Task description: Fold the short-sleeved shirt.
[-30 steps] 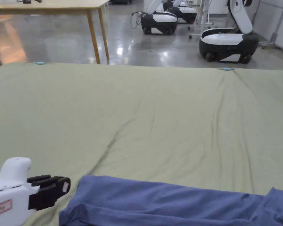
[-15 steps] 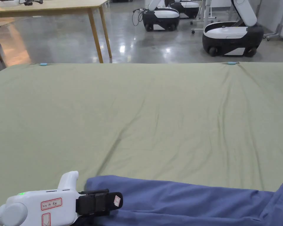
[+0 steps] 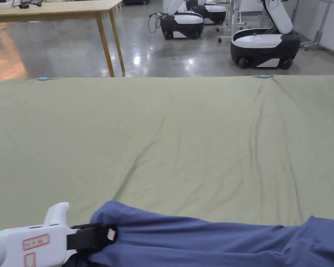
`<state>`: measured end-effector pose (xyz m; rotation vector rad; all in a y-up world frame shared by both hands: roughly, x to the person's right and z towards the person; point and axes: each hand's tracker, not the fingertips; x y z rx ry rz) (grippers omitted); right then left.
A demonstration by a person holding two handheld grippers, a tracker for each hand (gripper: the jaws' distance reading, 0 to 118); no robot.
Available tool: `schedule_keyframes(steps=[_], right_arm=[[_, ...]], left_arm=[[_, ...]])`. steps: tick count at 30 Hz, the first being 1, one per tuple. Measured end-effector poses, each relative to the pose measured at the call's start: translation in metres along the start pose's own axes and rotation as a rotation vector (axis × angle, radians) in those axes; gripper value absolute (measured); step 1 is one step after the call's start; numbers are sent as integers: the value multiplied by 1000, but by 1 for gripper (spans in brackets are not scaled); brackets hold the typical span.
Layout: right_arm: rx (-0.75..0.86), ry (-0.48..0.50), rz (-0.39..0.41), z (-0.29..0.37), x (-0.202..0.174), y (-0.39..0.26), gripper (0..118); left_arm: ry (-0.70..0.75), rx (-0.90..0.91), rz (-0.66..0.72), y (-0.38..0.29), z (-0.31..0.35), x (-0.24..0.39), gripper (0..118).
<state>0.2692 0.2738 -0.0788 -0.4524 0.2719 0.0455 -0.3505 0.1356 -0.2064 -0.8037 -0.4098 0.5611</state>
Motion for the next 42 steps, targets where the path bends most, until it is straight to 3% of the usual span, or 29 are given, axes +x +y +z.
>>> schedule_keyframes(steps=[8,14,20,26,30,31,32,33,34,35,36,40,42], right_arm=[[6,17,-21,-5,1,-2,0],[9,40,-27,-7,-2,-3,0],[6,65,-18,-4,-2,-7,0],[-1,69,-25,1,0,-14,0],[0,63,-27,7,3,-17,0],[1,62,-31,10,4,-18,0],[1,59,-37,12,5,-19,0],[0,55,-41,13,6,-19,0],[-5,53,-45,13,7,-19,0],[-11,49,-45,13,9,-20,0],[-13,44,-41,12,9,-20,0],[-2,57,-49,11,9,-20,0],[2,70,-60,10,9,-20,0]], left_arm=[[199,21,111,10,67,-37,13],[77,52,37,30,73,63,13],[66,-4,20,31,23,143,13],[45,-176,29,-1,-73,160,13],[99,-180,34,-18,-109,154,13],[95,-182,28,-20,-112,152,18],[69,-189,27,-20,-112,149,32],[-1,-197,42,-21,-109,146,57],[-124,-196,100,-21,-107,142,92],[-207,-207,136,-20,-106,141,111],[-225,-222,154,-18,-106,144,118],[-168,-118,15,-2,-65,157,117],[-190,-10,19,9,-24,160,117]])
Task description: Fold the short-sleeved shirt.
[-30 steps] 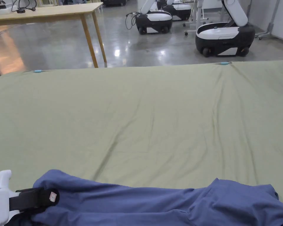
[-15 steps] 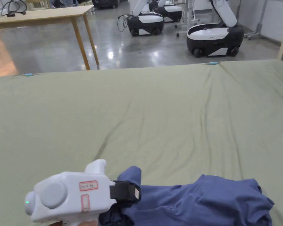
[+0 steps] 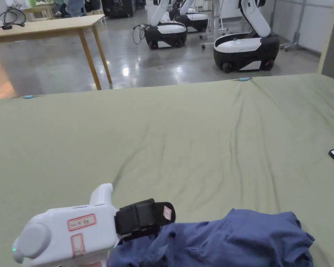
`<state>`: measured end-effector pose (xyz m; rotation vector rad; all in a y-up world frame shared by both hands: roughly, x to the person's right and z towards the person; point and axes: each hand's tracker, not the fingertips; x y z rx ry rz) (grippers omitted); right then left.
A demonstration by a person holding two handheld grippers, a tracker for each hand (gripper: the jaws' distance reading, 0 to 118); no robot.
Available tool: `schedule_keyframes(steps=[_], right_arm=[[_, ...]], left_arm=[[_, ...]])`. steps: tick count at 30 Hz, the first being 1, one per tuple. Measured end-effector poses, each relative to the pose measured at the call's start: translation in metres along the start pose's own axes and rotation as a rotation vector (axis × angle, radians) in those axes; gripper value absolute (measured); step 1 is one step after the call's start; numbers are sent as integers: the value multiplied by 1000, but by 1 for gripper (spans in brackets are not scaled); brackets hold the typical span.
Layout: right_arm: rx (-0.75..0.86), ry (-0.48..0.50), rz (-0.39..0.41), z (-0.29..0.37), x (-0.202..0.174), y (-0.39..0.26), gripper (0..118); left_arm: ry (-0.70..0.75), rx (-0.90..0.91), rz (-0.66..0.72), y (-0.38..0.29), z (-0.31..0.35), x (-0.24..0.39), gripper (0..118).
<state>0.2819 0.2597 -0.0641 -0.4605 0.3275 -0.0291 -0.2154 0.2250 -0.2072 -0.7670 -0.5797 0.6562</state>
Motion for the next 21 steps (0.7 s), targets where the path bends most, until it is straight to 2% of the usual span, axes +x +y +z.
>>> schedule_keyframes(steps=[3,5,6,7,8,10,13,15,18,21], right_arm=[[-1,10,7,-4,-4,0,0],[-4,24,15,-6,-6,1,1],[-5,27,17,-7,-7,1,1],[-6,30,19,-7,-8,2,1],[-7,34,21,-8,-9,2,0],[-8,42,23,-7,-10,2,1],[-9,44,29,-6,-11,2,1],[-10,43,30,-4,-10,2,0],[-11,32,25,-1,-9,1,1],[-8,25,23,4,-6,0,0]], left_arm=[[-22,145,54,4,65,-1,112],[14,196,56,-7,94,-8,90],[69,209,57,-13,101,-12,90],[125,218,59,-20,104,-12,48],[210,192,68,-27,103,-20,0],[225,169,78,-32,93,-34,0],[185,124,116,-37,70,-41,0],[133,63,88,-37,46,-36,0],[83,-33,55,-38,-6,-31,0],[107,-111,115,-34,-59,-44,0]])
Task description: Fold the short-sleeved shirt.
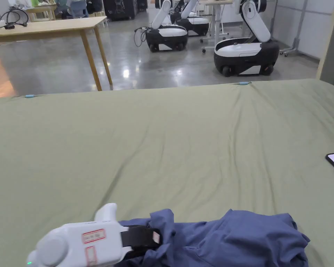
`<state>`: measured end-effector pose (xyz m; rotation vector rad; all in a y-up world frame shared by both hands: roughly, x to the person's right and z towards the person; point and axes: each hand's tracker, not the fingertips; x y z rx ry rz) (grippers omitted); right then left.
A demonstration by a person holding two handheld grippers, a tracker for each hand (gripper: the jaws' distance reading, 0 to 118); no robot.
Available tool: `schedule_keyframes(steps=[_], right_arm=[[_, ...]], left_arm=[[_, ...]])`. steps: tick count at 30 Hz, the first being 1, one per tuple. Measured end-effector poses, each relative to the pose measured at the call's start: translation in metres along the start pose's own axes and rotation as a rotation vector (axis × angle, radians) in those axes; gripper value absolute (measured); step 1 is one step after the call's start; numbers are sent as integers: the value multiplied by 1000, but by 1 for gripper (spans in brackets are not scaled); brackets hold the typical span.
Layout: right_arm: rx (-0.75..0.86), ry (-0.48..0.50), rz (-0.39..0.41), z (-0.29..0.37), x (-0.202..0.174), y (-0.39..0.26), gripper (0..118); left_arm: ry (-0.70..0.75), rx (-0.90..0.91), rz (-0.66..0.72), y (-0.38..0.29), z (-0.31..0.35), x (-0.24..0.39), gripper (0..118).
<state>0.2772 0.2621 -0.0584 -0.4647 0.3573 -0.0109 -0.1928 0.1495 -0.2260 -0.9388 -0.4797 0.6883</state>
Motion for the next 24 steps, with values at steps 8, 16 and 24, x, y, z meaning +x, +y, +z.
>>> schedule_keyframes(steps=[8,16,24], right_arm=[[-4,-39,-10,13,7,-6,0],[-10,-52,-16,16,9,-9,0],[7,-23,-1,7,4,-4,0]], left_arm=[[-17,-134,-98,-7,-82,40,0],[-65,-43,-94,-7,-58,43,0],[-201,218,-68,-11,97,42,0]])
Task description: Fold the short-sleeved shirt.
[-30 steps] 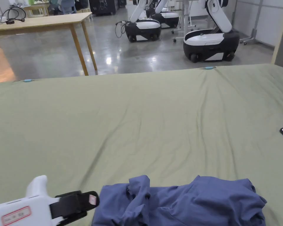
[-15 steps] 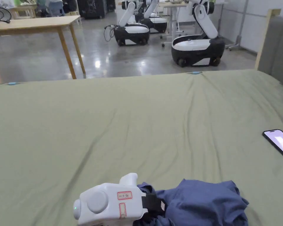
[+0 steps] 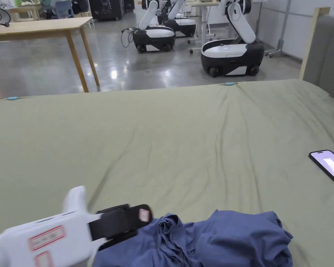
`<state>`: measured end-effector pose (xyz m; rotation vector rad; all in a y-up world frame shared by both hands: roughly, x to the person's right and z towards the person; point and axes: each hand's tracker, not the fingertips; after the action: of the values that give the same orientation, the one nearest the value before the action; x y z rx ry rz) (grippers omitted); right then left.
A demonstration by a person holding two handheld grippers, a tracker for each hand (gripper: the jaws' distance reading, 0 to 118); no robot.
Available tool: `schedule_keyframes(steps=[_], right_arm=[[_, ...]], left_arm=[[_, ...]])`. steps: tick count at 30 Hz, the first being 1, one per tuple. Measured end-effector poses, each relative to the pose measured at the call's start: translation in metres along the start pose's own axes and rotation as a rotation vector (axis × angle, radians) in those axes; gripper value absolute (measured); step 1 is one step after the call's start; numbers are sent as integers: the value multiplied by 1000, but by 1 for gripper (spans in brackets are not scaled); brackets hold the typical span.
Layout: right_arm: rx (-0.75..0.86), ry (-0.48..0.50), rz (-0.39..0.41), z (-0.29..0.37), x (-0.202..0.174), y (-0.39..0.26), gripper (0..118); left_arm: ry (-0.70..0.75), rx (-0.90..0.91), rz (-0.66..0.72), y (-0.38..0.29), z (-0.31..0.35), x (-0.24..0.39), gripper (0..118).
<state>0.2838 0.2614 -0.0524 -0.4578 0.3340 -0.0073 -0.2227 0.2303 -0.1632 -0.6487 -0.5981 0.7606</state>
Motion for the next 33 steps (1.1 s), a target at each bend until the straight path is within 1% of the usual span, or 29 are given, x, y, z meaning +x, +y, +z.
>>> schedule_keyframes(steps=[3,4,6,9,10,11,12,13,14,15,17,19,21,24,26,27,28,29,30,31,33], right_arm=[[3,21,3,-6,-3,1,0],[3,29,6,-9,-4,1,1],[0,43,14,-15,-7,3,1],[-3,56,27,-21,-7,-1,1],[-5,65,31,-21,-8,-1,1],[-4,71,34,-20,-8,-1,1],[-4,74,35,-19,-9,-1,1],[-5,75,35,-18,-8,-1,1],[-4,71,34,-17,-8,-2,1],[-5,68,31,-16,-6,-3,1],[-8,59,24,-14,-4,-5,1],[-14,53,20,-13,-1,-6,1],[-19,45,18,-12,0,-8,1],[-23,46,15,-11,2,-10,1],[-27,47,14,-11,3,-11,1],[-27,46,14,-11,3,-12,1],[-27,45,13,-10,3,-12,1],[-27,45,12,-10,3,-12,1],[-26,44,12,-10,4,-13,1],[-25,42,10,-10,3,-13,1],[-26,40,8,-9,3,-12,1]], left_arm=[[141,12,52,-3,36,-25,0],[185,8,48,-4,43,-33,0],[214,34,56,-7,44,-39,0],[190,35,90,-8,36,-50,0],[186,37,103,-6,26,-55,5],[186,39,124,-5,19,-63,17],[197,37,154,-5,14,-69,36],[222,20,191,-1,10,-83,73],[237,16,232,2,5,-98,92],[234,-3,246,3,1,-103,97],[214,2,238,0,-6,-111,97],[231,-9,255,-3,-14,-115,97],[216,-39,257,-8,-23,-116,97],[220,-45,225,-14,-31,-110,97],[184,-55,194,-18,-35,-105,96],[186,-55,196,-19,-36,-104,89],[192,-50,194,-20,-36,-104,59],[217,-42,185,-21,-36,-104,13],[239,-35,189,-23,-36,-107,12],[225,-30,212,-21,-35,-108,12],[212,-27,212,-19,-31,-105,12]])
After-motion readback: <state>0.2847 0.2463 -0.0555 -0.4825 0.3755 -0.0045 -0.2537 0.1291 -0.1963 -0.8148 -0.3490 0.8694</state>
